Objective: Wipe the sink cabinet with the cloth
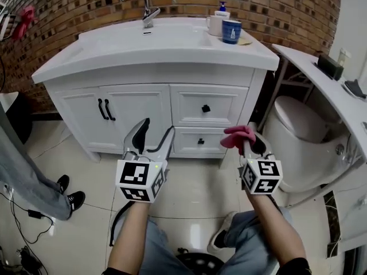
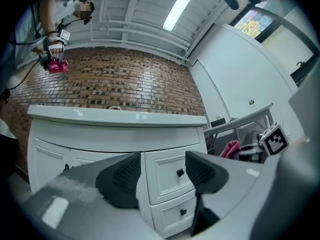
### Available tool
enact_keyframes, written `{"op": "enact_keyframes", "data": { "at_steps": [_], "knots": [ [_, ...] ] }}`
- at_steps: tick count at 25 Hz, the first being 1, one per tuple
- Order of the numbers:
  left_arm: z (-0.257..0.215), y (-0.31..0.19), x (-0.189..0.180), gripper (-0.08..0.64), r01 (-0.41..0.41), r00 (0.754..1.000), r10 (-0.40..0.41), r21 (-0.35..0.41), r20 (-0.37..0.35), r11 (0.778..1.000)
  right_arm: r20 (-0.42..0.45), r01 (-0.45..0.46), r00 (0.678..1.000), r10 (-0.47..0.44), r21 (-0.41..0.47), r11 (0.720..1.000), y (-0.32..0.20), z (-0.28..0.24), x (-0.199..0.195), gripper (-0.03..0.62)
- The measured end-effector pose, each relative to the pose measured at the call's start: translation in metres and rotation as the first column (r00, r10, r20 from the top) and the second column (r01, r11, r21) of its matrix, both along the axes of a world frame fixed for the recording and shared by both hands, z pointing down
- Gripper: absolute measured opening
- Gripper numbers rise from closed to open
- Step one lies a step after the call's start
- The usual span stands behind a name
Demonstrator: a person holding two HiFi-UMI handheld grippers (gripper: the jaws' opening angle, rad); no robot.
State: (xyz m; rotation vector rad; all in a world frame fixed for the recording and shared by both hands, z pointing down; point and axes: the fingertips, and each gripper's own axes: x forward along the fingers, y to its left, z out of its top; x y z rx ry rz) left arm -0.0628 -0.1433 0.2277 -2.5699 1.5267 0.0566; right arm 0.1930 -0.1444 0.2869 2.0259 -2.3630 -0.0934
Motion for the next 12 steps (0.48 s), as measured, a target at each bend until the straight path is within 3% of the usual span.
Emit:
{"op": "enact_keyframes", "data": {
  "at_steps": [2, 6, 10, 12],
  "knots": [
    [-0.003, 0.014, 0.01, 0.278, -0.005, 1.0, 0.005, 0.02, 0.012, 1.0, -0.006, 0.043, 0.999, -0.043, 0.024, 0.999, 0.019, -0.017, -0.011, 0.04],
    [0.012, 0.032, 0.017, 0.278, -0.009, 1.0, 0.009, -0.017, 0.014, 1.0, 0.033, 0.075, 0.996, -0.077, 0.069, 0.995, 0.04, -0.037, -0.021, 0.04],
    [0.016, 0.045, 0.02, 0.278, -0.012, 1.0, 0.012, -0.015, -0.015, 1.0, 0.2, 0.095, 0.974, -0.109, 0.077, 0.992, 0.054, -0.049, -0.02, 0.04],
    [0.015, 0.043, 0.021, 0.278, -0.014, 1.0, 0.014, -0.007, -0.011, 1.0, 0.147, 0.088, 0.984, -0.103, 0.11, 0.99, 0.058, -0.058, -0.025, 0.04]
  ]
}}
